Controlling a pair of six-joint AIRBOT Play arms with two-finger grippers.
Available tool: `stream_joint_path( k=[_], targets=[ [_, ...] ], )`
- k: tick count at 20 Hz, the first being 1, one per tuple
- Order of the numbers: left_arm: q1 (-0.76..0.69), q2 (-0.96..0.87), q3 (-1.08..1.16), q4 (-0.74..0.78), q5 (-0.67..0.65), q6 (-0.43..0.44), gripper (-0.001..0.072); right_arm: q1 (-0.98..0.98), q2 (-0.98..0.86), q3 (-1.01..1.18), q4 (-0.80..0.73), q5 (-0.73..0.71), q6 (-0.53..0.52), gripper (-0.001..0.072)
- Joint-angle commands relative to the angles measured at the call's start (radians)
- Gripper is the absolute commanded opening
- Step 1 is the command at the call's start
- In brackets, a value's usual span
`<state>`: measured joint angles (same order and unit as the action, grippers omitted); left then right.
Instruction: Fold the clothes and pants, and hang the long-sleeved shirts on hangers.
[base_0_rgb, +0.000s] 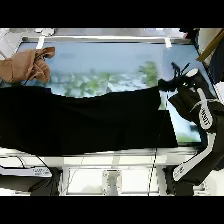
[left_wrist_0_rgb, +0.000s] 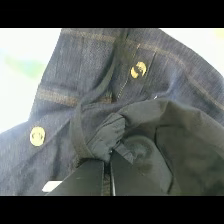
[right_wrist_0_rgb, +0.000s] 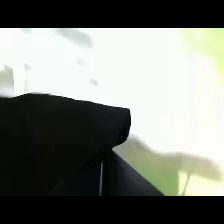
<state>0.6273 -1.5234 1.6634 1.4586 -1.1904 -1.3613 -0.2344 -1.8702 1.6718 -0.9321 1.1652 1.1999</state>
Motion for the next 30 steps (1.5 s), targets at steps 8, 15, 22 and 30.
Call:
stream_joint_path(
  k=[8, 15, 22, 30],
  targets=[
    [-0.051, -0.051, 0.004, 0.015, 0.228, -0.03, 0.0017, -0.017, -0.01, 0.251, -0.14, -0.042, 0.225, 0.0006],
    [-0.065, -0.17, 0.004, 0.015, 0.373, -0.181, 0.0017, 0.049, -0.096, 0.252, -0.14, -0.36, 0.305, 0.0007],
    [-0.101, -0.156, 0.005, 0.009, 0.391, -0.183, 0.0658, 0.04, -0.116, 0.283, -0.095, -0.296, 0.378, 0.0439],
    [0.133, 0.217, -0.15, 0.282, -0.021, -0.176, 0.065, -0.071, 0.198, 0.283, -0.177, 0.322, 0.198, 0.0439]
  ],
)
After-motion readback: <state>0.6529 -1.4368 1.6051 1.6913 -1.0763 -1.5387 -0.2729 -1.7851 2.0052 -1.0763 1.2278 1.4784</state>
